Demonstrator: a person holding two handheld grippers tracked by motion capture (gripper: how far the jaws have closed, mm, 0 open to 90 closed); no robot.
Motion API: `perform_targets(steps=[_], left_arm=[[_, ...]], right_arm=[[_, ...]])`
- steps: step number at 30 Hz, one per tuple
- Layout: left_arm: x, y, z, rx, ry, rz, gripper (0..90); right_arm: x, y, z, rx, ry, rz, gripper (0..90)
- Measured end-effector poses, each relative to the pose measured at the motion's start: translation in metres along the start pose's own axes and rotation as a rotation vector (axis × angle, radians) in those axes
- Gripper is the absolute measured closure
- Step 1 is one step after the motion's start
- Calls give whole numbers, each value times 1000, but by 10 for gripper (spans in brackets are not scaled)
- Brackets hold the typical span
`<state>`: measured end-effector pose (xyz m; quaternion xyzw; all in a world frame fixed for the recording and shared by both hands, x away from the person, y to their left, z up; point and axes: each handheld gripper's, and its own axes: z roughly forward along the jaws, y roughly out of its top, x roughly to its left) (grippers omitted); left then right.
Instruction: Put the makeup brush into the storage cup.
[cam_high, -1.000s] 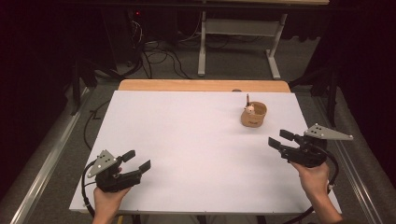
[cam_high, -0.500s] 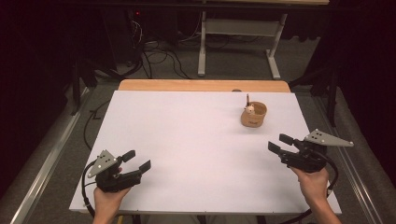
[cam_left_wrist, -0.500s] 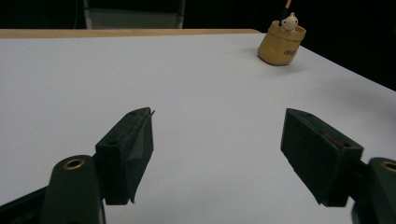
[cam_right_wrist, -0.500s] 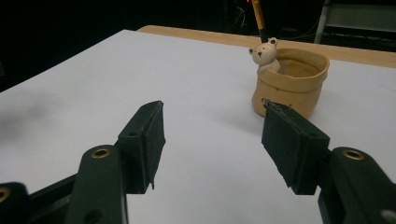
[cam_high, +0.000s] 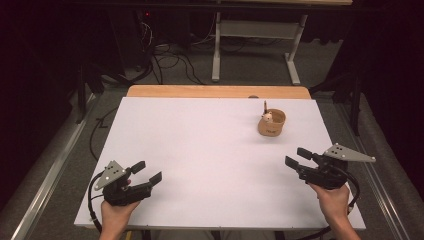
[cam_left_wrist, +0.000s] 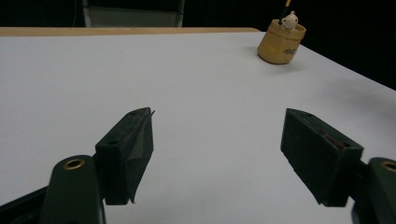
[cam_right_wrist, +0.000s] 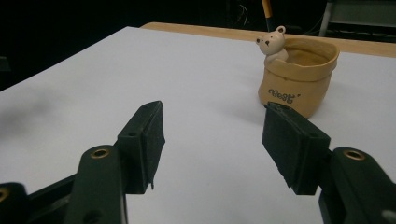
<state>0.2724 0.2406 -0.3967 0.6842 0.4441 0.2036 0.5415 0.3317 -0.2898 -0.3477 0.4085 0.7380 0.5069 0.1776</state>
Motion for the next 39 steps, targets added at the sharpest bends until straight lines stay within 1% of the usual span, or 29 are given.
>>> perform_targets(steps=[6,11,26,32,39], left_arm=[[0,0,0,-2,-1,-1,259],[0,0,0,-3,-1,-2,259],[0,0,0,3,0,1,259],[0,0,0,-3,0,0,259],[0,0,-1,-4,0,0,259]], right_arm=[[3,-4,2,12,-15,-13,409],[4,-6,3,13,-16,-18,408],[6,-17,6,24,-7,-3,402],[6,-20,8,26,-3,3,402],[7,-23,10,35,-7,-3,402]])
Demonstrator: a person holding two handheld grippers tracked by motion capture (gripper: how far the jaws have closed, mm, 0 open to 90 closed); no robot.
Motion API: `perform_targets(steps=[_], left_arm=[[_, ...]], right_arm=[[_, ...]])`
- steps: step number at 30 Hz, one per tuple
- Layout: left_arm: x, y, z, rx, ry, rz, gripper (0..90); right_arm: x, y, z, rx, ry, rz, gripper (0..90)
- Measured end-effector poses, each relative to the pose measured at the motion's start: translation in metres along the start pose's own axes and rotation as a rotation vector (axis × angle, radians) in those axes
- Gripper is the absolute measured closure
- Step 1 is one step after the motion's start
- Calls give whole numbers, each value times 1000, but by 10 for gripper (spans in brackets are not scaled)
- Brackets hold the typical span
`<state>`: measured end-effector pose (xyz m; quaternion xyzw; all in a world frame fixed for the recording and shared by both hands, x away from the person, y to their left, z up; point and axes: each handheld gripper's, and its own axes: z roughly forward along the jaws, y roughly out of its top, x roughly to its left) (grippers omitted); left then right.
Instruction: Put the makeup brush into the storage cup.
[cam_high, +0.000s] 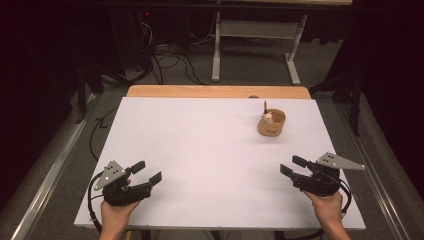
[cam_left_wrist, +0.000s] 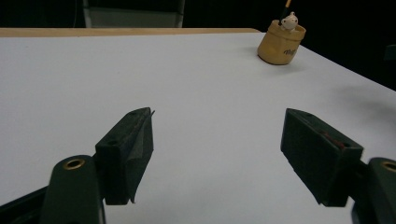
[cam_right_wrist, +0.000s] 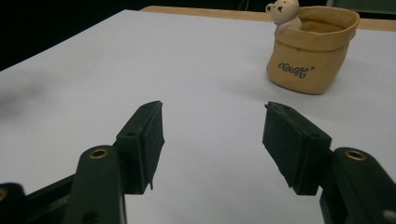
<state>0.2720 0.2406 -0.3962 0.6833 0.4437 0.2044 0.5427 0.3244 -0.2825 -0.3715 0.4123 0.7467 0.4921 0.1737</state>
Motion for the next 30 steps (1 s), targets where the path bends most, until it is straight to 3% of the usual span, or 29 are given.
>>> perform_targets(steps=[30], left_arm=[[0,0,0,2,1,5,261]], right_arm=[[-3,-15,6,14,-23,9,393]])
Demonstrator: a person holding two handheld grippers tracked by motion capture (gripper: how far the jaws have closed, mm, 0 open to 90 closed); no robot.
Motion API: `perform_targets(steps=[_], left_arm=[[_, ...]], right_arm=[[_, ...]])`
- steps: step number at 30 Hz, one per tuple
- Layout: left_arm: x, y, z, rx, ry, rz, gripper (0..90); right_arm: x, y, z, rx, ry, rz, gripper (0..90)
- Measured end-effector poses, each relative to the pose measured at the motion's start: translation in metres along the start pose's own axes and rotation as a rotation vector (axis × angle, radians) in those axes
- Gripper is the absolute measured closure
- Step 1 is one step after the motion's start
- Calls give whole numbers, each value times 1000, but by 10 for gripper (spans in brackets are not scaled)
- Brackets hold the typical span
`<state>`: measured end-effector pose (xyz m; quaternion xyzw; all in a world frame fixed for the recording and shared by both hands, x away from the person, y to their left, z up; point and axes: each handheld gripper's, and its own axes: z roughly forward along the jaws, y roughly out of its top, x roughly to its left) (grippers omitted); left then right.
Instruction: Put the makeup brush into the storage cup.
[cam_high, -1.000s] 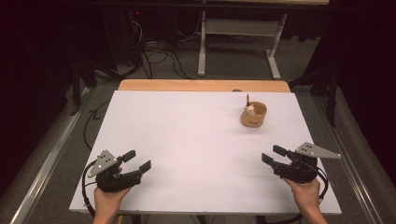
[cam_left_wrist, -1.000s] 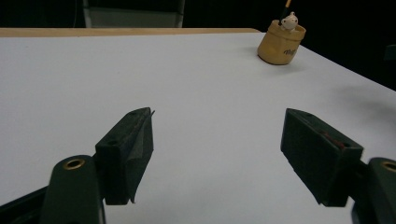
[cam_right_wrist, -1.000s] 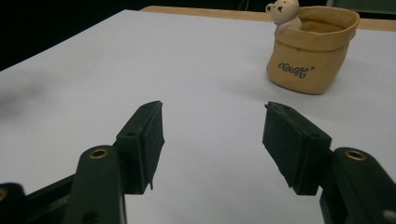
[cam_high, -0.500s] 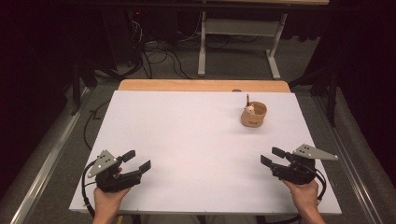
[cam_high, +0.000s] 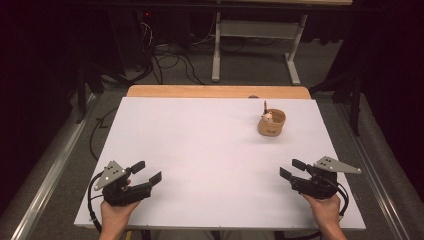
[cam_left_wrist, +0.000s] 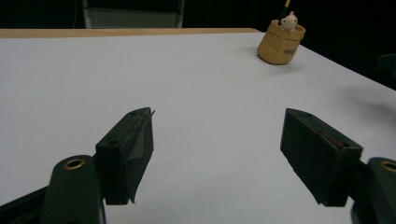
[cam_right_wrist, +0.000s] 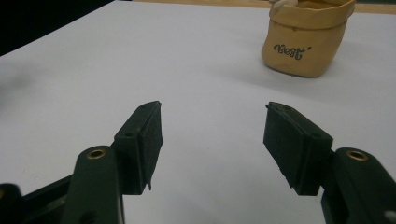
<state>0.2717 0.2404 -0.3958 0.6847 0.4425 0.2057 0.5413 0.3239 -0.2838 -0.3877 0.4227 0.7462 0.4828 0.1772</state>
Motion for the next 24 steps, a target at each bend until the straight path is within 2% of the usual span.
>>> perform_targets(steps=[15,20,24], left_arm=[[0,-1,1,6,3,4,261],[0,0,1,6,4,5,261],[1,-1,1,8,5,3,261]], right_arm=[[0,-7,5,11,-8,-9,388],[-2,-11,5,21,-23,-1,386],[-3,-13,5,20,-42,-13,382]])
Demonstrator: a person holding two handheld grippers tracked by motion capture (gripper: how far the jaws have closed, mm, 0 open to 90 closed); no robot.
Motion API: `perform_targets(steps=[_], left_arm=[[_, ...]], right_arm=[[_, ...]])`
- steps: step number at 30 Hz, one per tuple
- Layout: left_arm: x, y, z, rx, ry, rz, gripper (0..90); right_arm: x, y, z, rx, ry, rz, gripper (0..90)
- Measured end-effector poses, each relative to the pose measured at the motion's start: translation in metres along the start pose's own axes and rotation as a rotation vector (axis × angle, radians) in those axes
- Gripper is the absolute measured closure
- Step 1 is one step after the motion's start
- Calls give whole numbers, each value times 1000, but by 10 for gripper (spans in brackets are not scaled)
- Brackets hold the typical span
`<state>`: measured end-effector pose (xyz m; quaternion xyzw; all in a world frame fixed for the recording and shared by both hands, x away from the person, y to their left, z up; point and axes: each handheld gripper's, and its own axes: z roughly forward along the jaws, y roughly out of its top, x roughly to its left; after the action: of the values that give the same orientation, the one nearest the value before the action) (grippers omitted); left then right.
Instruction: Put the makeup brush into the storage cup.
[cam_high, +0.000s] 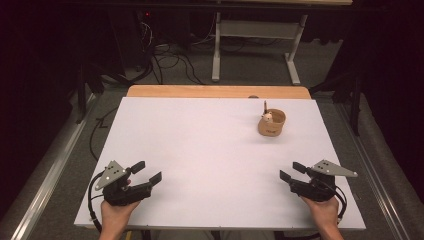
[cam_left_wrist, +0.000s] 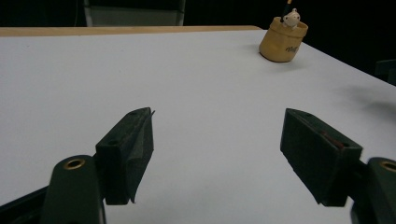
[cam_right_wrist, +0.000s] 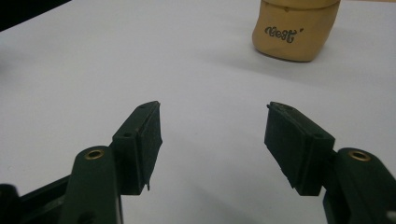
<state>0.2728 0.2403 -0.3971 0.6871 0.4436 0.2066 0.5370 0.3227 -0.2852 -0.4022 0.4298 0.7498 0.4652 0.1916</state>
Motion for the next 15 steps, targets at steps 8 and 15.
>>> perform_targets(steps=[8,15], left_arm=[[1,0,1,5,2,5,262],[9,-2,3,15,25,-21,262]], right_arm=[[0,-3,3,15,-7,-6,379],[-4,-5,4,15,-24,-7,374]])
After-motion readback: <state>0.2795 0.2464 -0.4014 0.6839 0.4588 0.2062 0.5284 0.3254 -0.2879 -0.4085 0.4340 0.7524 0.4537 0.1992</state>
